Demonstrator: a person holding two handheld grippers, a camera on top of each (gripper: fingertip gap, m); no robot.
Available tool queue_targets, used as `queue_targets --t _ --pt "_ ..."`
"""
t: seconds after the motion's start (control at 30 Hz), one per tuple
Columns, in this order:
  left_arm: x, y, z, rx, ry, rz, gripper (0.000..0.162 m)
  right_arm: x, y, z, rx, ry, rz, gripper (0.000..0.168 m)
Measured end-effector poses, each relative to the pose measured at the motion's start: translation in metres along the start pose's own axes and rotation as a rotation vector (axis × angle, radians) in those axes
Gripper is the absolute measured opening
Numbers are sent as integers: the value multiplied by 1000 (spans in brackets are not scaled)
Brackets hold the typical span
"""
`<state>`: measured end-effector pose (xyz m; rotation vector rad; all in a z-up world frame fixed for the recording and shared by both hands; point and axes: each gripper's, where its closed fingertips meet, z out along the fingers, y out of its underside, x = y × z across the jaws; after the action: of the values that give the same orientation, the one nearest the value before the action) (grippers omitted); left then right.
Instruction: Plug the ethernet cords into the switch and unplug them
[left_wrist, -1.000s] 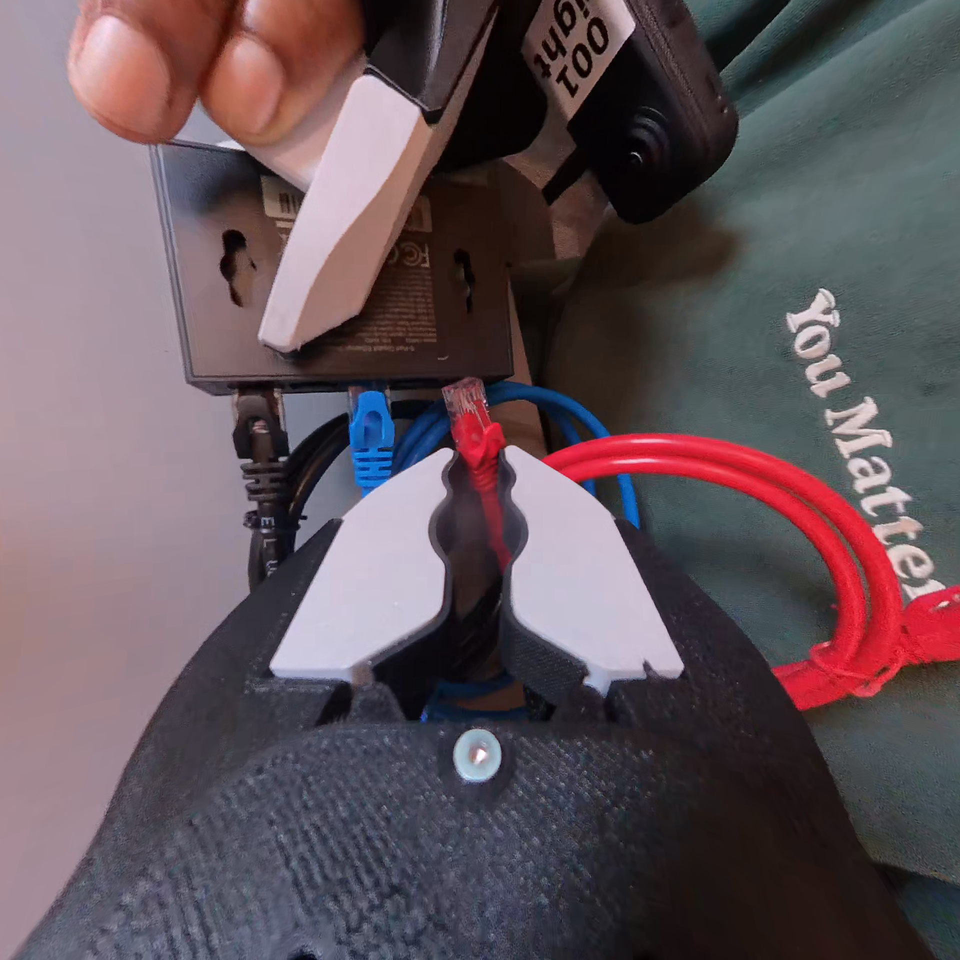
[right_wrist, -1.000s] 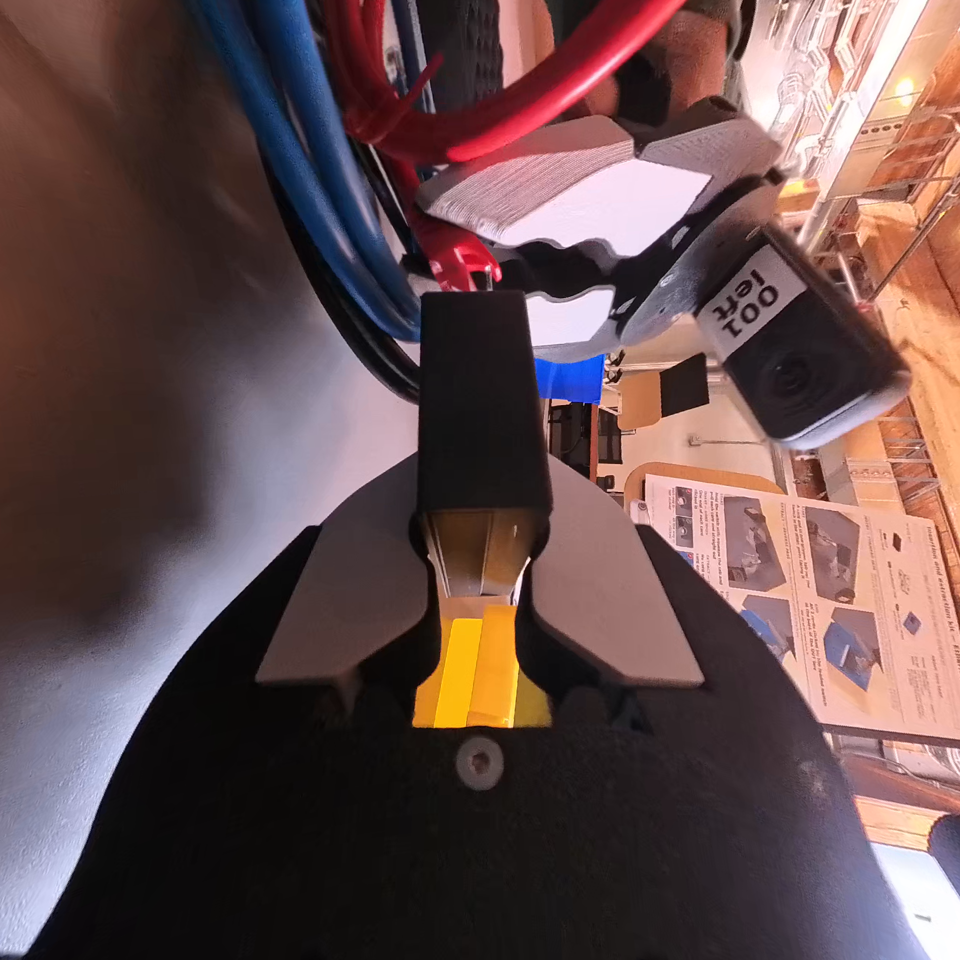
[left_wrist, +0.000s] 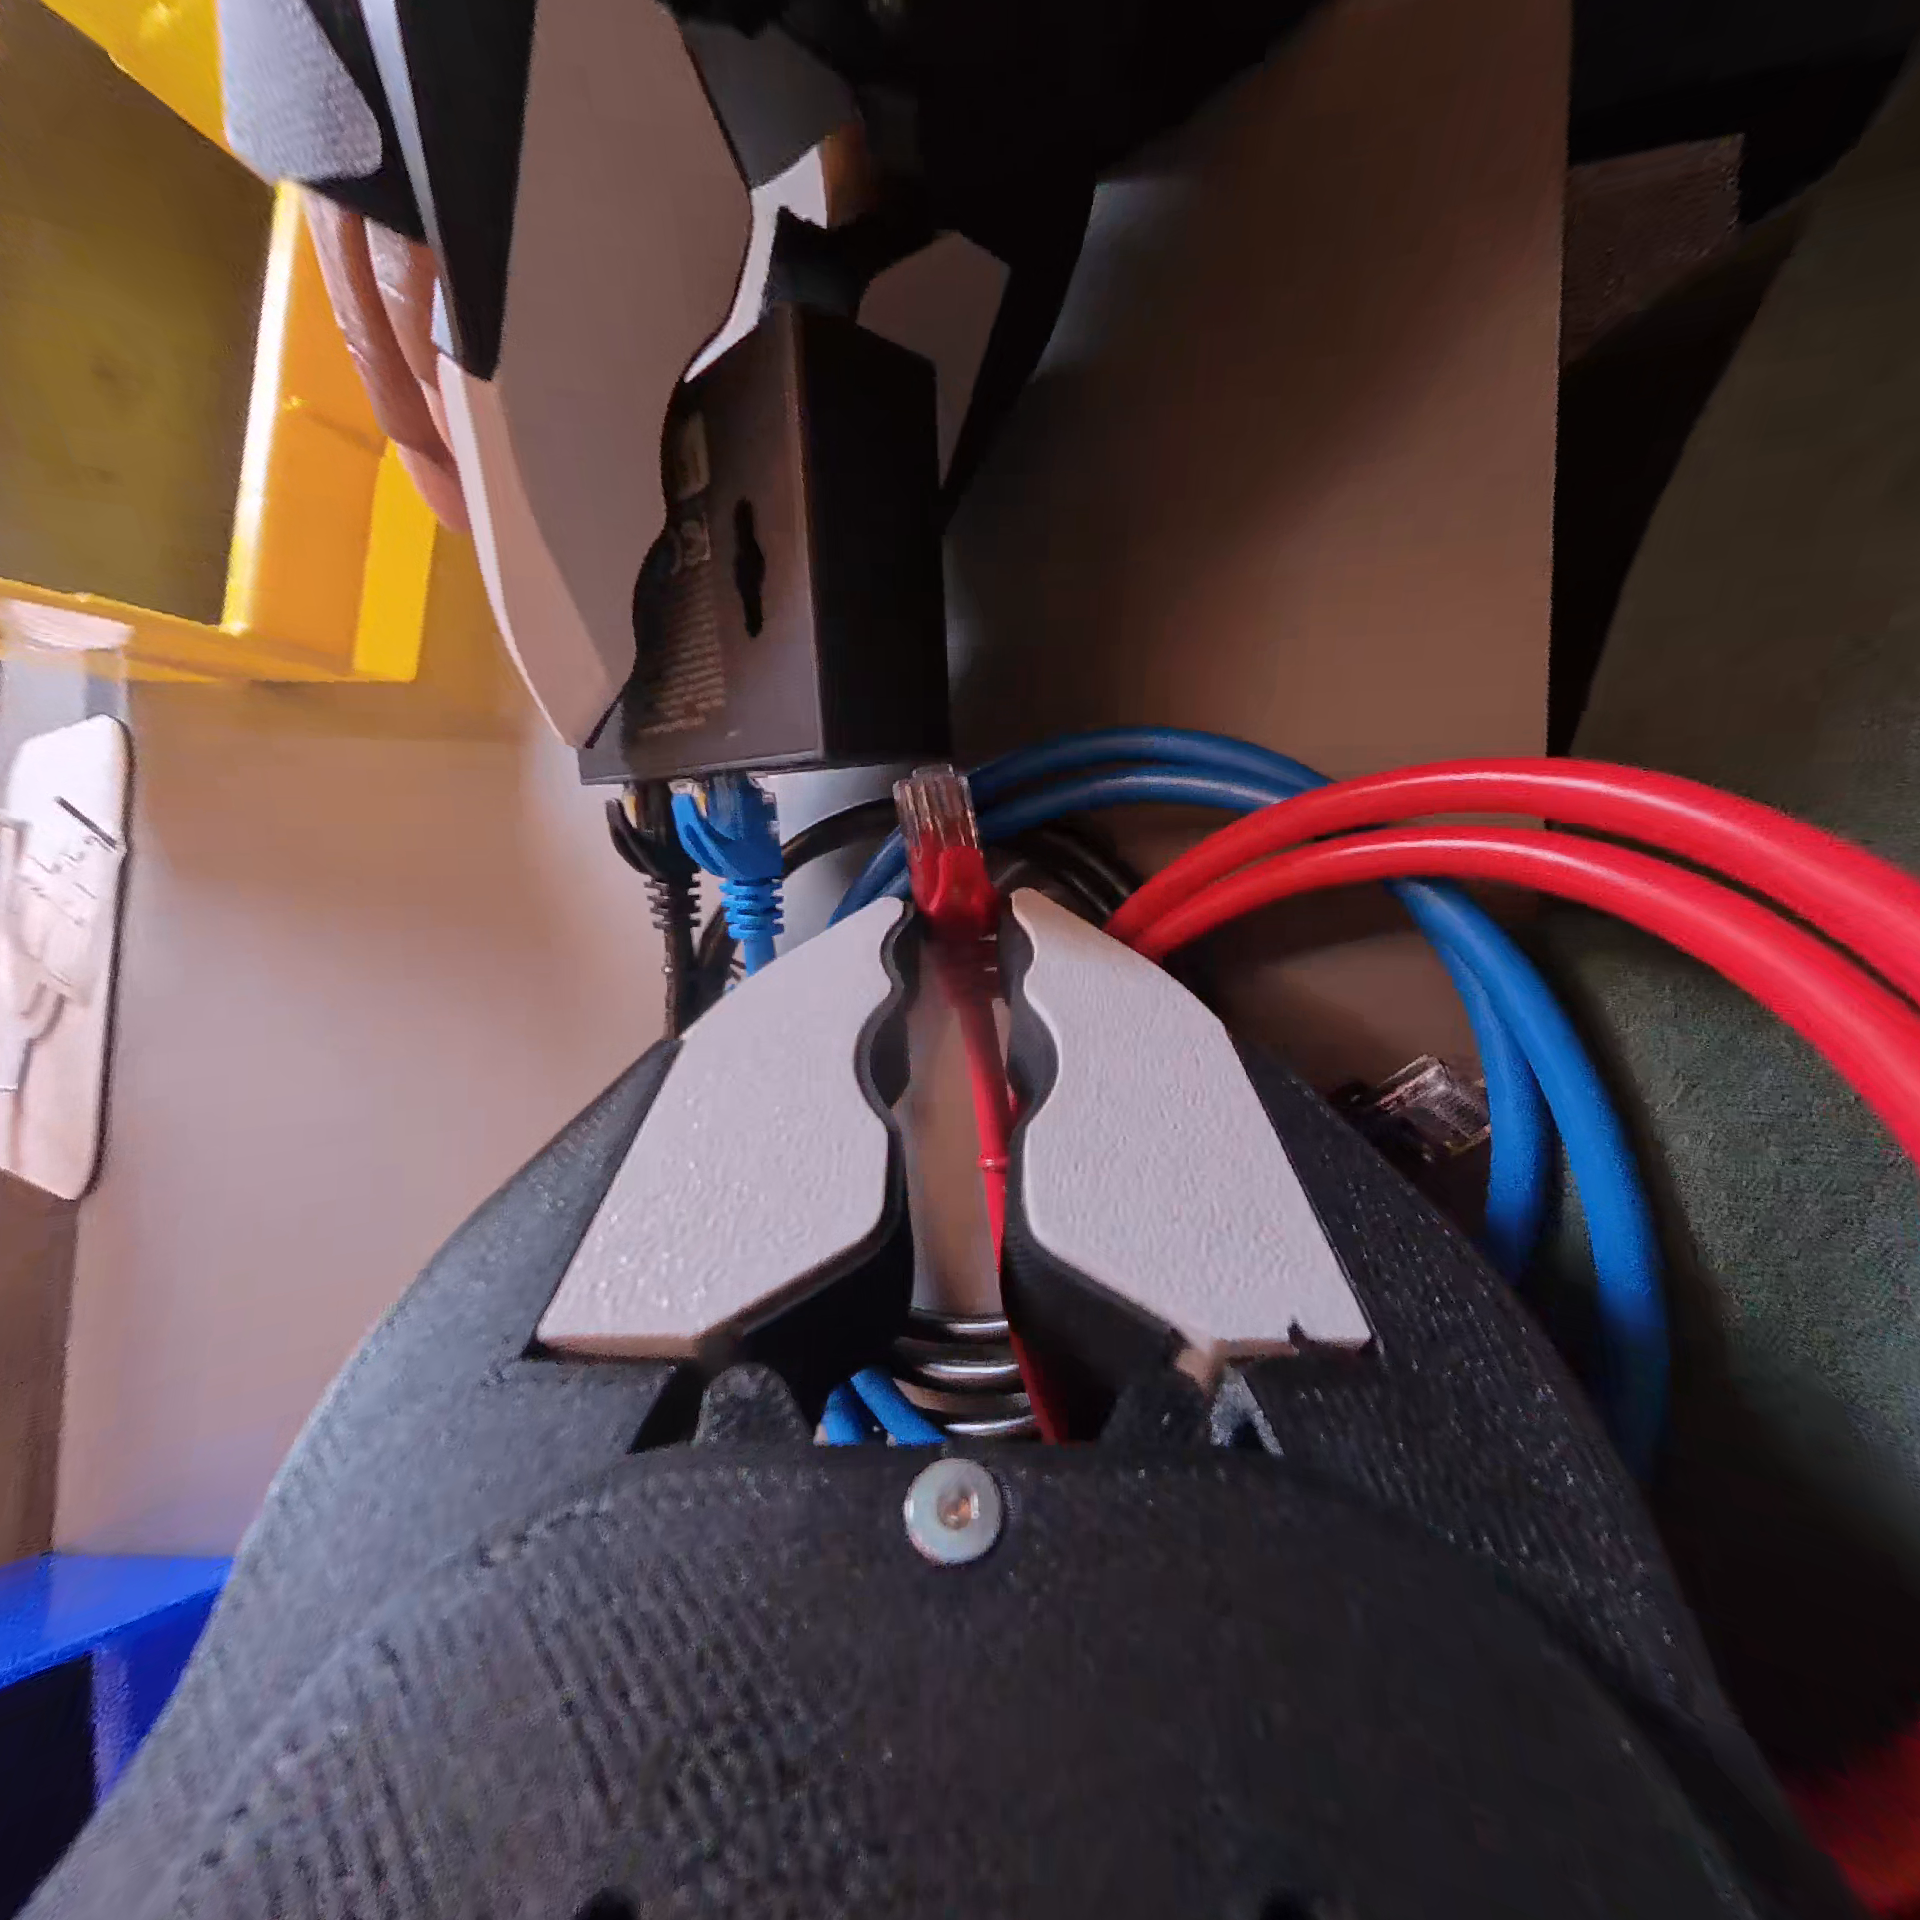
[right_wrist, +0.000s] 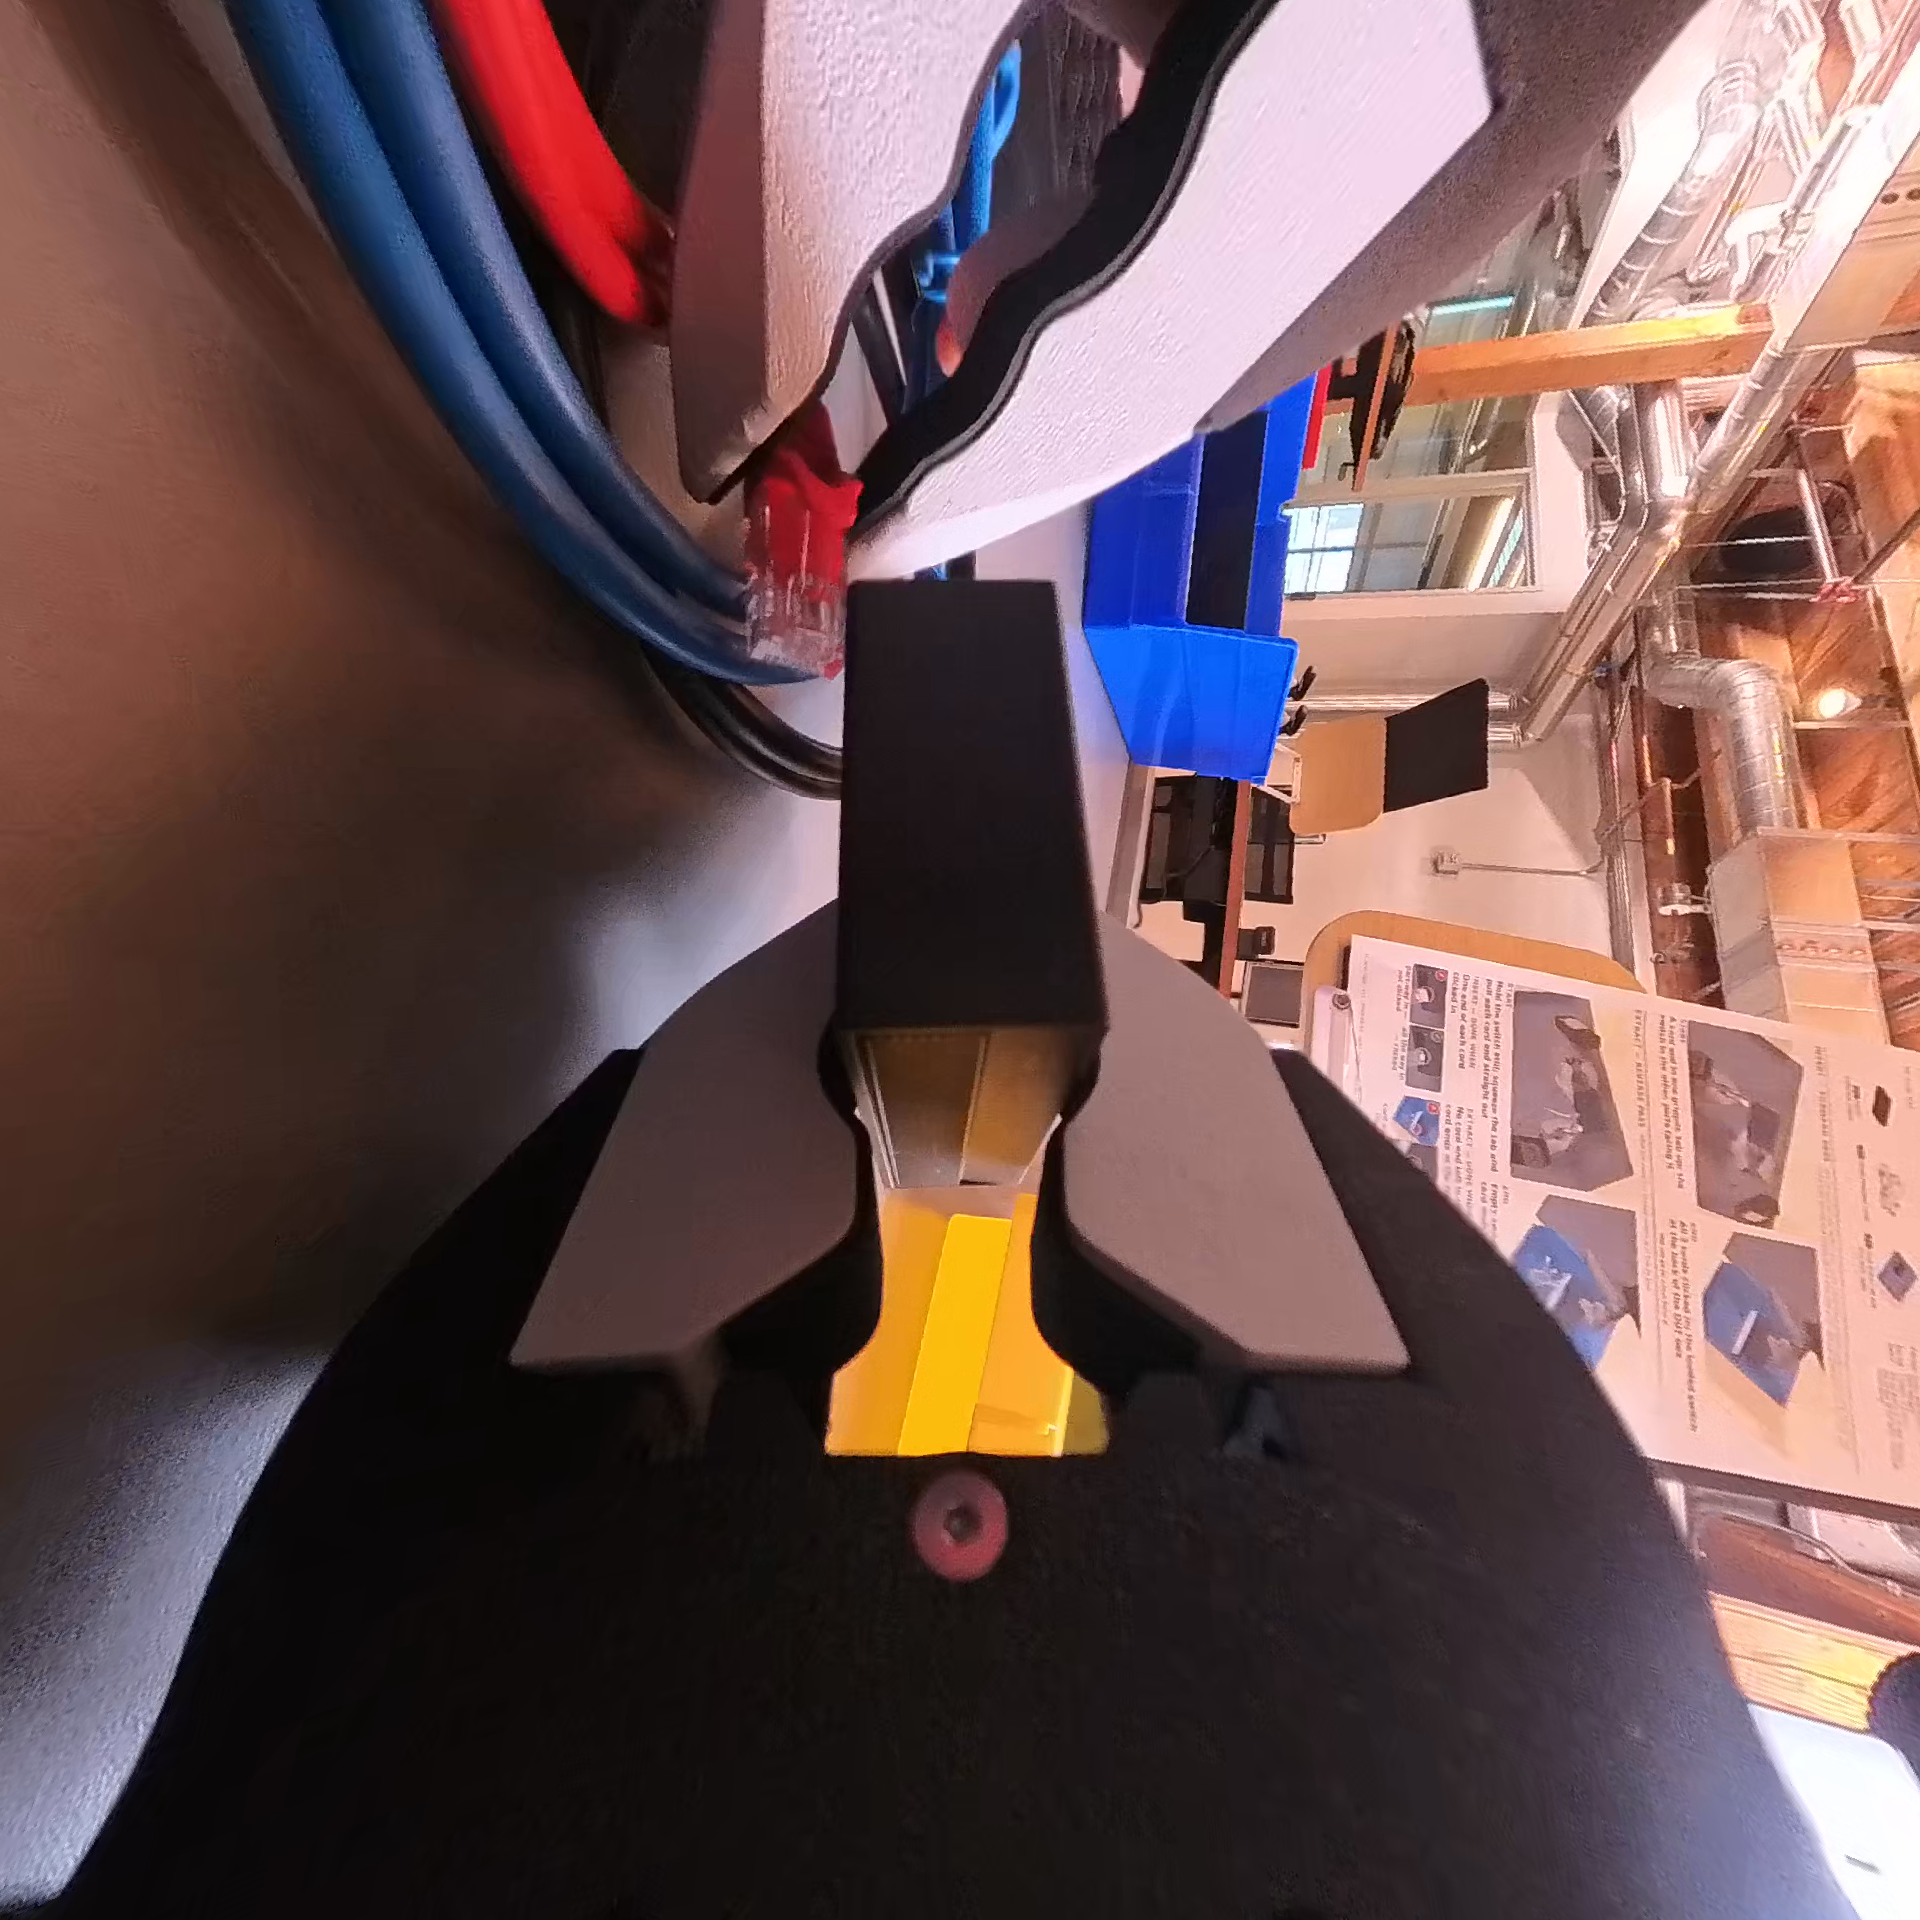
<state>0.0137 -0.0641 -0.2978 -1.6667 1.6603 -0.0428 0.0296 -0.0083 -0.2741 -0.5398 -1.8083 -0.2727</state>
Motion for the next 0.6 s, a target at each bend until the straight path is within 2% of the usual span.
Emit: queue_targets --t 0.07,0.13,0.27,0.33,0.37,0.6 --pt "0 -1 -3 27 14 13 14 0 1 0 1 0 4 30" --pt "-2 0 -7 68 105 -56 14 2 1 0 7 6 24 30" --pt "-11 -7 -23 235 500 -420 14 9 -1 -3 39 29 63 30" --pt "-10 -12 -30 267 688 -534 14 11 -2 -3 50 40 73 30" --pt "-11 -15 -30 266 734 -567 14 11 -3 -4 54 42 77 30" --pt "-4 -23 -29 170 916 -565 14 10 -8 -4 77 38 80 30"
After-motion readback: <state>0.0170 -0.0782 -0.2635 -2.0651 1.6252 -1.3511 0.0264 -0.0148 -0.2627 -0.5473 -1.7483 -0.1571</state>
